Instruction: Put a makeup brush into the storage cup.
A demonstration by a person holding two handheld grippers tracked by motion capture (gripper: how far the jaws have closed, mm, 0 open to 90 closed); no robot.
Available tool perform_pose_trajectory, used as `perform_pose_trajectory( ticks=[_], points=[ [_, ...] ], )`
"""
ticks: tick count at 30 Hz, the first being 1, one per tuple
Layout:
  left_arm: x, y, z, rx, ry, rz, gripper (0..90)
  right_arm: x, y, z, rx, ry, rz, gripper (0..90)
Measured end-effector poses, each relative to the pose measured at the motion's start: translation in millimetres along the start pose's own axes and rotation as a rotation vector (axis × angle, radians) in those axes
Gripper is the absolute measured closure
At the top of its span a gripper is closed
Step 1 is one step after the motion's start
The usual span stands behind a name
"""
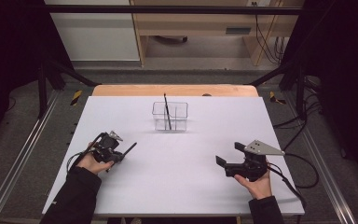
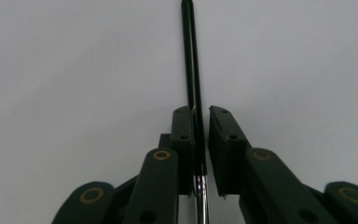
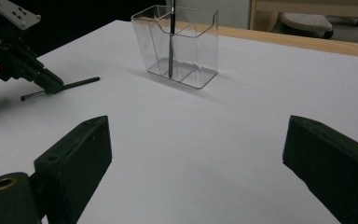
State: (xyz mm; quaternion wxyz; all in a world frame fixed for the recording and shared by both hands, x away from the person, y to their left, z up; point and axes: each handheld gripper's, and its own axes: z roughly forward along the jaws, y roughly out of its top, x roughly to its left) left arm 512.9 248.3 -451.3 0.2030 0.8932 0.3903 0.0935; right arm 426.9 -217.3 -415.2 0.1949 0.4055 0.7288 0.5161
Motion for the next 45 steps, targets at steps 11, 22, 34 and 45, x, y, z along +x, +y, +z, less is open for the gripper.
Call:
perform_pose_trajectory(
  ticks=[11,22,34,45],
  points=[
    [-1.3,-0.3,-0.4,-0.004,-0.018,0.028,82.8,0.0,0.1,-0.1,-0.001,0.001,0.0,8.5],
    [-0.6,1.4,-0.8,-0.006,-0.027,0.039,77.3,-0.3,0.5,-0.9,-0.003,0.001,0.0,8.5],
    [-2.0,16.5,-2.2,0.054,-0.019,0.082,71.4,-0.4,1.2,-1.9,-0.006,0.002,0.002,8.5],
    [-0.7,15.9,2.1,0.109,-0.042,0.084,75.2,-0.6,1.5,-2.0,-0.001,0.007,0.002,8.4]
  ],
)
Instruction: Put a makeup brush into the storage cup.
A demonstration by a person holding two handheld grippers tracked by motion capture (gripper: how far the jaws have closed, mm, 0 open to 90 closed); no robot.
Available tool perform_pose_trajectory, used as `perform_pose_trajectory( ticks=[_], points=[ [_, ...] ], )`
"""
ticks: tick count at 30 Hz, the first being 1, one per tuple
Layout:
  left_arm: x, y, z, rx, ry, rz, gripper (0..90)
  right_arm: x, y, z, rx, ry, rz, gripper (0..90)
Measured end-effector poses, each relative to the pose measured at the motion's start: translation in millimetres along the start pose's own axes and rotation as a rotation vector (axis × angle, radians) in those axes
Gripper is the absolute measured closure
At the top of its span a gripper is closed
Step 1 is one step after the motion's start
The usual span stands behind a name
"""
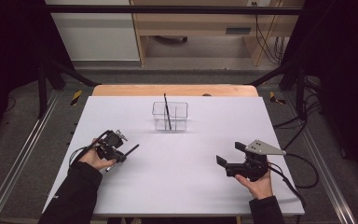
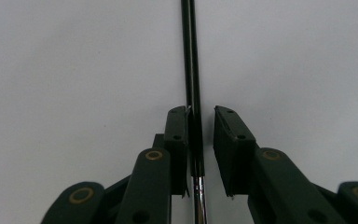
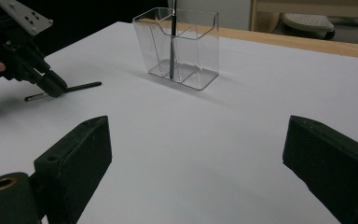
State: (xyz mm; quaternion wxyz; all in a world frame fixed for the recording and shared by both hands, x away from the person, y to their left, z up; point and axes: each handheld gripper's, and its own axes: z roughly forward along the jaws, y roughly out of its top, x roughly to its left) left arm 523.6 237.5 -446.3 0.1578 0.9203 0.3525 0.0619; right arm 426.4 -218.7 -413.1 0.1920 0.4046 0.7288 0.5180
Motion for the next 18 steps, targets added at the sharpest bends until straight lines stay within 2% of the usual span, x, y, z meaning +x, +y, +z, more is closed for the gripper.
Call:
perform_pose_trajectory(
  ticks=[3,11,18],
  points=[
    [0.8,0.0,0.1,0.006,-0.012,-0.013,76.8,-0.1,0.1,0.0,0.0,-0.001,0.0,8.4],
    [-2.0,0.7,0.4,0.018,-0.002,-0.019,82.7,-0.1,0.4,-0.1,-0.001,0.0,0.003,8.4],
    [-4.9,1.3,0.6,0.021,0.015,-0.014,83.3,0.1,0.7,-0.2,-0.001,0.0,0.001,8.3]
  ],
)
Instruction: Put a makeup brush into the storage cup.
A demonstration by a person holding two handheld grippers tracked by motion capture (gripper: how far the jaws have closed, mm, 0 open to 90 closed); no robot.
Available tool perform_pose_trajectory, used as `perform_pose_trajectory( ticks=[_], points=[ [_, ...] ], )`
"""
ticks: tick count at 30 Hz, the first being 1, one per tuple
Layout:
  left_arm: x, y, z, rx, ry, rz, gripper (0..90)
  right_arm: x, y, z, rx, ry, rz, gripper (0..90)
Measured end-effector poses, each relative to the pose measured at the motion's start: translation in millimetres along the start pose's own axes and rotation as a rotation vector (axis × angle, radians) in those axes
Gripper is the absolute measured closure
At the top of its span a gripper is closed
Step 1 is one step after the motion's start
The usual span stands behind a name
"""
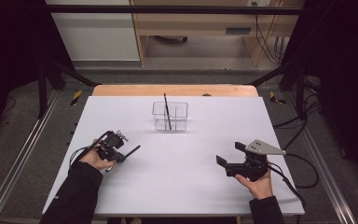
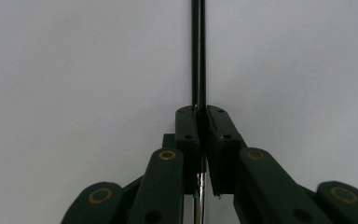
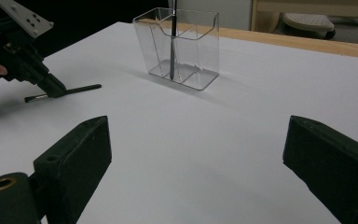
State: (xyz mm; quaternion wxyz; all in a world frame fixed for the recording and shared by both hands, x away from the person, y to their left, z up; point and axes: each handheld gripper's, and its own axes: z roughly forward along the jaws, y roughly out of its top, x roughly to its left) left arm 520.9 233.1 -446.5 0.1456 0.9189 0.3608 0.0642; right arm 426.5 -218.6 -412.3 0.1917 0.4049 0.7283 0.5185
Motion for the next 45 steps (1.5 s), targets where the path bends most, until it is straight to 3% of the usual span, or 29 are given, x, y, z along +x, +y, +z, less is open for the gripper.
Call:
perform_pose_trajectory(
  ticks=[10,27,35,39,45],
  points=[
    [0.6,-1.0,-0.9,-0.01,-0.006,0.013,83.4,0.3,0.3,-0.4,-0.002,0.0,0.0,8.2],
    [-20.2,-6.5,-31.3,-0.22,-0.024,0.072,83.5,1.9,1.8,0.1,0.0,0.001,-0.009,8.3],
    [-35.0,-7.8,-37.3,-0.288,-0.043,0.104,83.5,4.2,3.3,1.8,0.005,0.002,-0.016,8.2],
    [-41.0,-8.8,-40.1,-0.308,-0.03,0.117,83.5,5.2,3.1,2.7,0.007,0.006,-0.018,8.2],
    [-45.1,-9.0,-44.2,-0.334,-0.049,0.125,83.5,5.9,2.9,3.0,0.007,0.006,-0.018,8.4]
  ],
)
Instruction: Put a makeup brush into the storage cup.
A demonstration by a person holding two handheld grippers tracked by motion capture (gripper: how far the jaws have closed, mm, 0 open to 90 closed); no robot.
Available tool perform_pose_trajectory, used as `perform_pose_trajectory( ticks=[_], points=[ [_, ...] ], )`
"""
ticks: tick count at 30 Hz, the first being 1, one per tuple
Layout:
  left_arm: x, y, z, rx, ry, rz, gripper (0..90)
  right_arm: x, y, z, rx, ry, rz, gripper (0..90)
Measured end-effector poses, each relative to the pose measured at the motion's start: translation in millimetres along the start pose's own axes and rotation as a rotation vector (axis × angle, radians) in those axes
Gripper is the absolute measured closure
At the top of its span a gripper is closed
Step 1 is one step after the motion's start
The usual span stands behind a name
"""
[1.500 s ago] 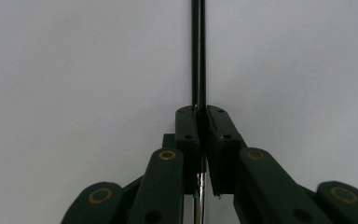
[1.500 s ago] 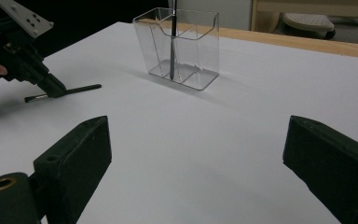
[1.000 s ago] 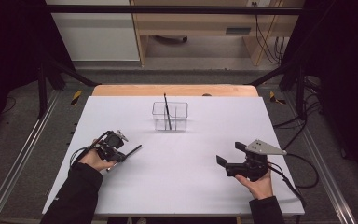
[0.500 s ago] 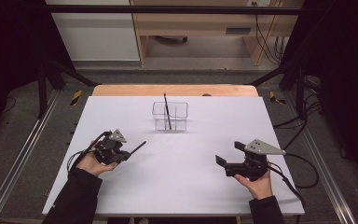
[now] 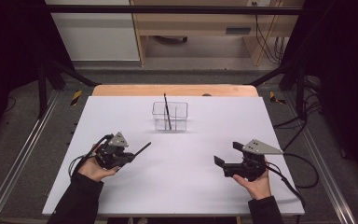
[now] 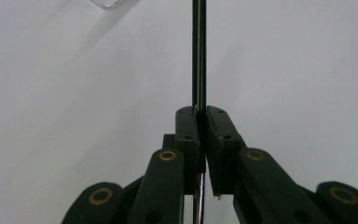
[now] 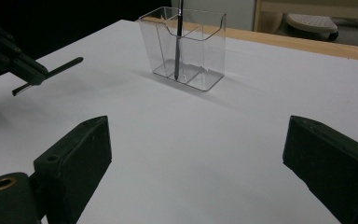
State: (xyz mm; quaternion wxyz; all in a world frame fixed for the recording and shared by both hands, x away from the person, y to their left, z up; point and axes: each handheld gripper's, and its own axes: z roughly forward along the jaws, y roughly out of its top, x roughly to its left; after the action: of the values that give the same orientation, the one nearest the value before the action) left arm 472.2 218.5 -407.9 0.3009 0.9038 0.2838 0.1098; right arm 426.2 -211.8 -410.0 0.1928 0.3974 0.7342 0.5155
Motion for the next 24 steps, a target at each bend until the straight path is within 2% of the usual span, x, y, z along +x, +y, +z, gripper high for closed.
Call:
perform_pose_trajectory(
  ticks=[10,16,24],
  points=[
    [-14.1,8.3,-4.7,-0.032,-0.032,0.04,83.5,4.6,0.7,1.9,0.02,-0.005,-0.028,8.2],
    [-23.9,13.4,-1.4,-0.028,-0.039,0.076,83.5,9.5,1.8,4.4,0.033,0.0,-0.044,8.1],
    [-32.6,18.2,0.9,-0.039,-0.06,0.1,83.5,13.6,3.6,6.3,0.041,0.005,-0.059,7.9]
  ],
)
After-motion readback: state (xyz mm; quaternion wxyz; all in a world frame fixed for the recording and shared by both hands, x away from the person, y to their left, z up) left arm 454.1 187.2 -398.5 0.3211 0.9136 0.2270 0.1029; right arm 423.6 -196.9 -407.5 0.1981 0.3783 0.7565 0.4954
